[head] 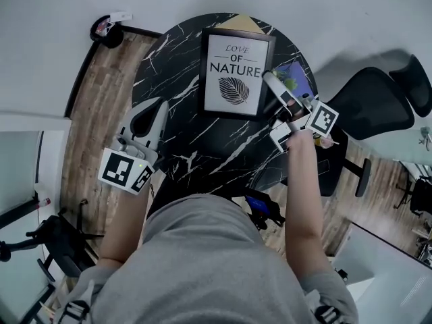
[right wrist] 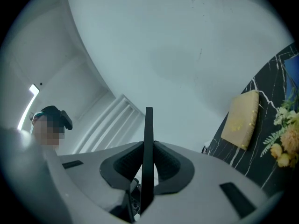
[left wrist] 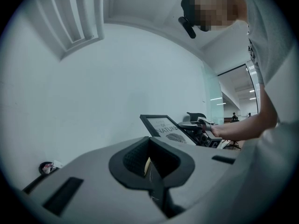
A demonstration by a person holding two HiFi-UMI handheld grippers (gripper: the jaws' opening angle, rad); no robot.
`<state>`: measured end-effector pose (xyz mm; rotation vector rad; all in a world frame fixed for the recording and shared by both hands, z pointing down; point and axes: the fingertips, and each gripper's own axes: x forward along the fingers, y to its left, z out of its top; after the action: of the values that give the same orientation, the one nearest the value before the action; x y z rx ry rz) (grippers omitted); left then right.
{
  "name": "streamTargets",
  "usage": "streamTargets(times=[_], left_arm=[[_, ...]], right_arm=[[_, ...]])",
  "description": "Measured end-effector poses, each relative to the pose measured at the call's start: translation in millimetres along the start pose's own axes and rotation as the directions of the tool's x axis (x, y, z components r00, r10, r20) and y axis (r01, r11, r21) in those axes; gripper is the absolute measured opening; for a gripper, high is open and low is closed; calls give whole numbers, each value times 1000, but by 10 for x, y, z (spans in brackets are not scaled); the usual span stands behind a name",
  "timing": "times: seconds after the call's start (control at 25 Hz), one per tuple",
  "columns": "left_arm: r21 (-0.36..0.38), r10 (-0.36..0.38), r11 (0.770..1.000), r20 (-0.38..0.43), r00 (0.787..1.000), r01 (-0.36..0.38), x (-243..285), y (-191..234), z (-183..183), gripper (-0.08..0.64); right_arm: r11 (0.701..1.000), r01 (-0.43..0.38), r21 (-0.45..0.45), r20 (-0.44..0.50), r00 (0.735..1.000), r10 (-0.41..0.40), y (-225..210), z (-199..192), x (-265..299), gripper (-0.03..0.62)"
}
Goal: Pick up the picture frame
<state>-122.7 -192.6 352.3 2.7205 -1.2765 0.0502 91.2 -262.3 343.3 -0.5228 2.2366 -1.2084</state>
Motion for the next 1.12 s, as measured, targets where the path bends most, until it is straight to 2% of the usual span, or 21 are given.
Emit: streamTargets(times=[0.52,0.88,1.12], left_arm=[[21,0,1000,36,999,-1,-140,-129,151,6],[42,-6,999,52,999,4,-205,-281,227,6],[44,-7,999,53,999,5,-242,-371,237,6]], right_arm=[[998,-39,-53,76,996,43,462,129,-36,83],[990,-78,-119,81,993,88,831,161,-115,83],[987,-110,-116,92,988,121,991,137,-173,83]])
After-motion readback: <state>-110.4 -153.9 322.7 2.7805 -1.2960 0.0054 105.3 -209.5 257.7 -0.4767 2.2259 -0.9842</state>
